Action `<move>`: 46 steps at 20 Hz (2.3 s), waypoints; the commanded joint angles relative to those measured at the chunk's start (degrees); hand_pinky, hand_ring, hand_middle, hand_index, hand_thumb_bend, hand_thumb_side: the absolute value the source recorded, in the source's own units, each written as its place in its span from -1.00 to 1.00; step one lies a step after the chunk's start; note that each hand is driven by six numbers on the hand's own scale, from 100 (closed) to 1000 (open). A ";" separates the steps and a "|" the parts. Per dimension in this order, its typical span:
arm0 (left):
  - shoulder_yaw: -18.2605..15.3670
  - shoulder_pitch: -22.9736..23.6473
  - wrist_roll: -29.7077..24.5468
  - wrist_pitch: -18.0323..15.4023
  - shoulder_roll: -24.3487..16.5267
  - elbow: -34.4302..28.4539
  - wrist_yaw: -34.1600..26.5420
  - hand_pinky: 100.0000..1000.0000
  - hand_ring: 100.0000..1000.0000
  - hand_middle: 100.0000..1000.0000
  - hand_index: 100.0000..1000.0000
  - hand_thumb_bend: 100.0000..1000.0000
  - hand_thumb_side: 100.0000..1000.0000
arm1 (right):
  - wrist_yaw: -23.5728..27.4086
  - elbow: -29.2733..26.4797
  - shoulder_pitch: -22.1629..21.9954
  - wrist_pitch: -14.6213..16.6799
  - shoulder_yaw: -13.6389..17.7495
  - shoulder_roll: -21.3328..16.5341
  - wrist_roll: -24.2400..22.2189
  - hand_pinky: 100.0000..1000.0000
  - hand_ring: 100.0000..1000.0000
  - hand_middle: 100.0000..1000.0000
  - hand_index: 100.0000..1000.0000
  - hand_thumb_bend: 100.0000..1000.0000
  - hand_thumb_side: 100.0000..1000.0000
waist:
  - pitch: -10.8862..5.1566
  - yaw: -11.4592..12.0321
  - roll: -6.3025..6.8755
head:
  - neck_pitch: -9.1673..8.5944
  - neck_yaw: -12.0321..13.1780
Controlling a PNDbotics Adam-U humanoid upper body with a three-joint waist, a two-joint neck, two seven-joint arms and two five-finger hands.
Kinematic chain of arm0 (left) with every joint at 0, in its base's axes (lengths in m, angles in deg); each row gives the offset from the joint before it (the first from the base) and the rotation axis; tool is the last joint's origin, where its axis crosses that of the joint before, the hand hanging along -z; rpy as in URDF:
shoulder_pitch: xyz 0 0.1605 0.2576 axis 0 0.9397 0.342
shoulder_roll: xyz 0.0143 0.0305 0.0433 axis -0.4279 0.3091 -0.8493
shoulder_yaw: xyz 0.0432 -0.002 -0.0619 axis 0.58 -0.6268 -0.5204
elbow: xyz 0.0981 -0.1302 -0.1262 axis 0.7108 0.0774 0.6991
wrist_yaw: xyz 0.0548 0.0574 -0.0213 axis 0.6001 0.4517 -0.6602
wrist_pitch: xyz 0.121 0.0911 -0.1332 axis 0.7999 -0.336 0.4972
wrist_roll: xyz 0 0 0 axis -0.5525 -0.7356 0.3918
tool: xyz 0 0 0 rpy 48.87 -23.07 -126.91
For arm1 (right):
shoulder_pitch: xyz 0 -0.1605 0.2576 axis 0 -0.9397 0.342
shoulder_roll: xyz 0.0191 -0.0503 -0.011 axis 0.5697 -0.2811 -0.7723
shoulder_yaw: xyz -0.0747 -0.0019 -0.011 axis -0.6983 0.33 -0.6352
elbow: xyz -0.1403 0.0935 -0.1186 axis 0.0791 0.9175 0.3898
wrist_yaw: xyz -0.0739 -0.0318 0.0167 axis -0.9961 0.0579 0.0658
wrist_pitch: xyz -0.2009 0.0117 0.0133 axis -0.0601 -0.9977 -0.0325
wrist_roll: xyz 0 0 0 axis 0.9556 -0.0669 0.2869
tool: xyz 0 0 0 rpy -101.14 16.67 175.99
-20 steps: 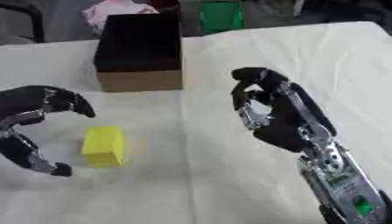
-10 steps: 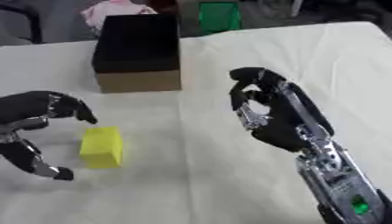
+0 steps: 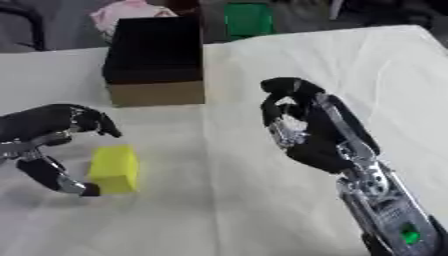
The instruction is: Pick up objects on the table and place them in the box.
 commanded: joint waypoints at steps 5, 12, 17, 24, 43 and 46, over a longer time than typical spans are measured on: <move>-0.31 -2.37 1.68 -0.70 1.35 2.67 1.07 0.49 0.20 0.31 0.62 0.12 -0.17 | 0.27 -0.51 0.71 0.14 0.10 -0.46 -0.31 0.22 0.75 -0.01 0.53 -0.94 -0.39 | -0.98 -0.42 -0.23 | -0.87 -0.17; -0.26 -2.86 1.51 -1.75 2.45 5.05 2.14 0.46 0.12 0.14 0.57 0.09 -0.18 | 0.37 -0.57 0.78 0.09 0.04 -0.35 -0.30 0.22 0.75 -0.01 0.53 -0.95 -0.38 | -0.95 -0.81 -0.39 | -0.96 -0.12; -0.20 -2.83 1.19 -2.37 2.92 5.89 1.95 0.41 -0.07 -0.14 0.40 0.01 -0.41 | 0.39 -0.52 0.79 -0.01 0.01 -0.29 -0.18 0.22 0.75 -0.01 0.53 -0.97 -0.35 | -0.92 -0.89 -0.41 | -1.00 -0.12; -0.98 -2.73 3.09 -1.34 3.40 7.28 -0.85 0.34 -0.34 -0.55 0.05 -0.21 -0.78 | 0.43 -0.46 0.79 -0.06 0.01 -0.27 -0.04 0.22 0.74 -0.01 0.53 -0.98 -0.33 | -0.98 -0.92 -0.31 | -1.09 -0.16; -6.45 -5.70 9.49 5.03 -0.64 3.36 -11.04 0.33 -0.39 -0.65 -0.03 -0.40 -0.99 | 0.81 -0.68 1.21 -0.26 -0.69 -0.38 -0.60 0.22 0.74 -0.02 0.53 -1.00 -0.31 | -1.26 -1.87 -0.06 | -1.54 0.63; -6.63 -5.99 9.69 5.14 -0.61 3.79 -11.43 0.34 -0.39 -0.65 -0.02 -0.48 -1.00 | 0.90 -0.78 1.30 -0.30 -0.77 -0.41 -0.74 0.22 0.74 -0.02 0.53 -1.00 -0.31 | -1.25 -2.06 -0.04 | -1.59 0.71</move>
